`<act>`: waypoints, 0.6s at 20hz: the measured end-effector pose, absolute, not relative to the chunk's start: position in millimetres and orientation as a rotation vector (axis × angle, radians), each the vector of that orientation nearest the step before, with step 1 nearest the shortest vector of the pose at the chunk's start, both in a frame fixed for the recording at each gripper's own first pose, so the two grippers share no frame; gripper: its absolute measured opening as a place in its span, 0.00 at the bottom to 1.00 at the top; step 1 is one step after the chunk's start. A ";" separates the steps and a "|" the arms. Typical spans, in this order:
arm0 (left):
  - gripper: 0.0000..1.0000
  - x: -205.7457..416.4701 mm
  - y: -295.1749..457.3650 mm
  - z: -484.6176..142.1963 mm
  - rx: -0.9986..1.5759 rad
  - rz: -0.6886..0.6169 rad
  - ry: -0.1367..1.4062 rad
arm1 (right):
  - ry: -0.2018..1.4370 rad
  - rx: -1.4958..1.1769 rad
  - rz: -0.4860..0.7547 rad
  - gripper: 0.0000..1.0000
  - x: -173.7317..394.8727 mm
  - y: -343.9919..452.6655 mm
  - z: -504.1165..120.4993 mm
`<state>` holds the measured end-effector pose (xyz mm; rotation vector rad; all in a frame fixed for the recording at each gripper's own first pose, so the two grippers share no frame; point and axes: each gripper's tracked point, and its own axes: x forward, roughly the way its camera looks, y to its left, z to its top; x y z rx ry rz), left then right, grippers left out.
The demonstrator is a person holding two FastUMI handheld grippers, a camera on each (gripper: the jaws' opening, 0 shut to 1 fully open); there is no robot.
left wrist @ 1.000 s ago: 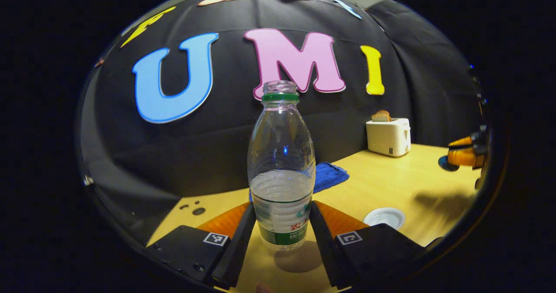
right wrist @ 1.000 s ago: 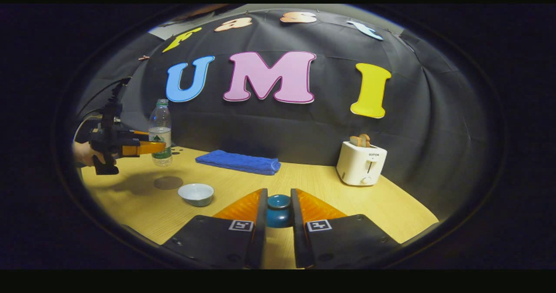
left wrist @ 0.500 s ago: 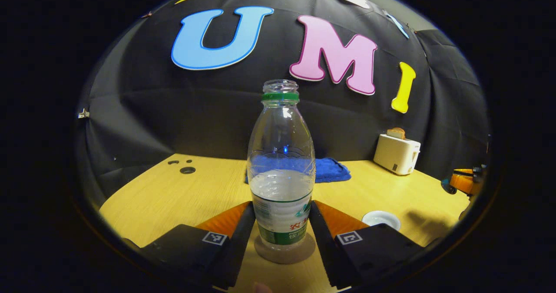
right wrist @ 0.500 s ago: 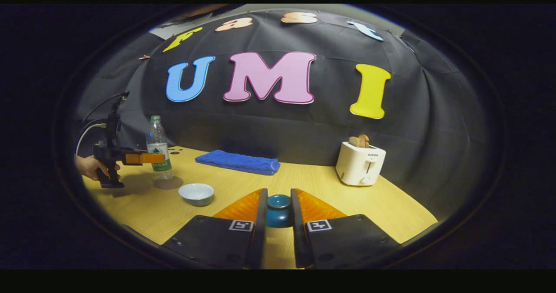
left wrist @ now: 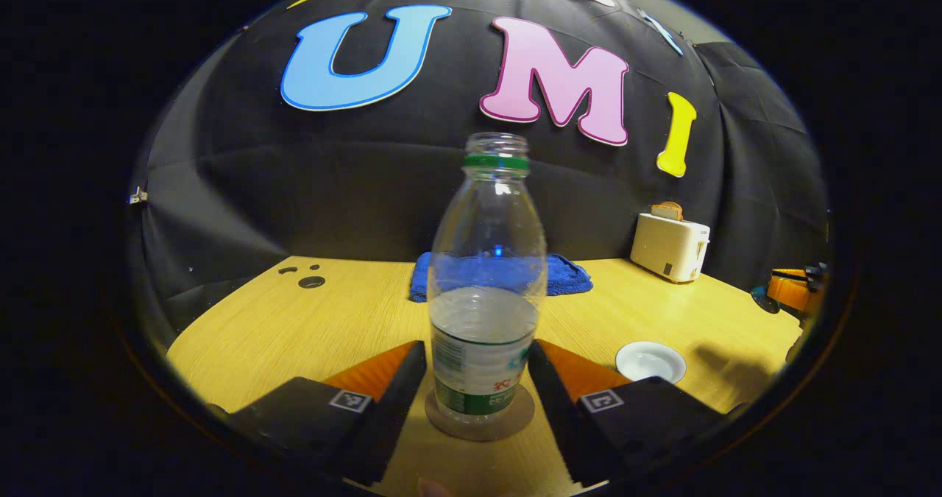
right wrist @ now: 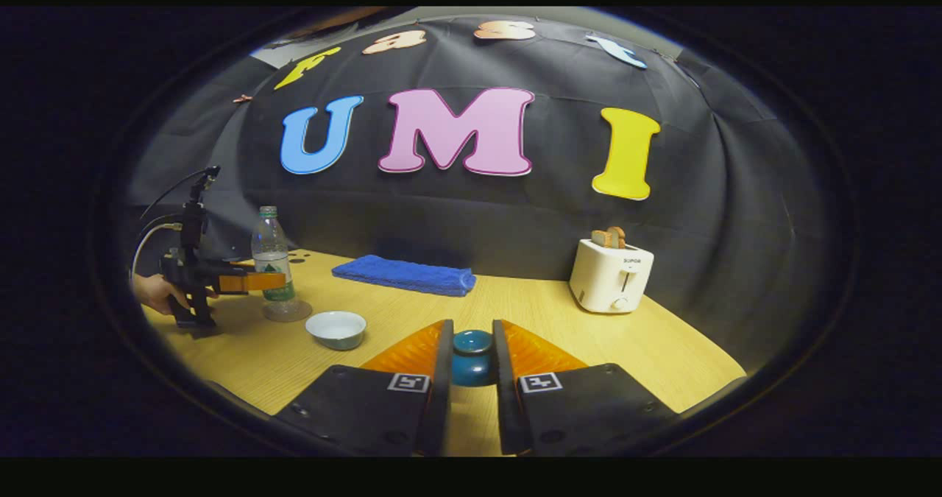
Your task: Open the teacup lid with one hand, grasp the water bottle and pour water into the teacup with the other hand; after pouring, place the water bottle on the coaster and then close the teacup lid.
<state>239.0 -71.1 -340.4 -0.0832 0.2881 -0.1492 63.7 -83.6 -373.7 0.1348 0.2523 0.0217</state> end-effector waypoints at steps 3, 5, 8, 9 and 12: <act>0.98 235.4 -74.3 -339.3 -0.078 -0.164 0.290 | 0.252 0.139 0.024 0.30 64.2 -80.8 -372.9; 0.98 233.7 -73.5 -339.0 -0.073 -0.166 0.289 | 0.250 0.142 0.027 0.34 65.7 -78.9 -371.9; 0.98 229.6 -71.7 -342.3 -0.069 -0.166 0.305 | 0.249 0.149 0.034 0.34 66.7 -72.9 -371.2; 0.98 226.3 -71.8 -344.3 -0.068 -0.166 0.313 | 0.247 0.152 0.039 0.34 67.5 -70.3 -369.6; 0.98 211.3 -68.6 -347.4 -0.062 -0.163 0.331 | 0.237 0.164 0.057 0.34 72.1 -58.5 -365.1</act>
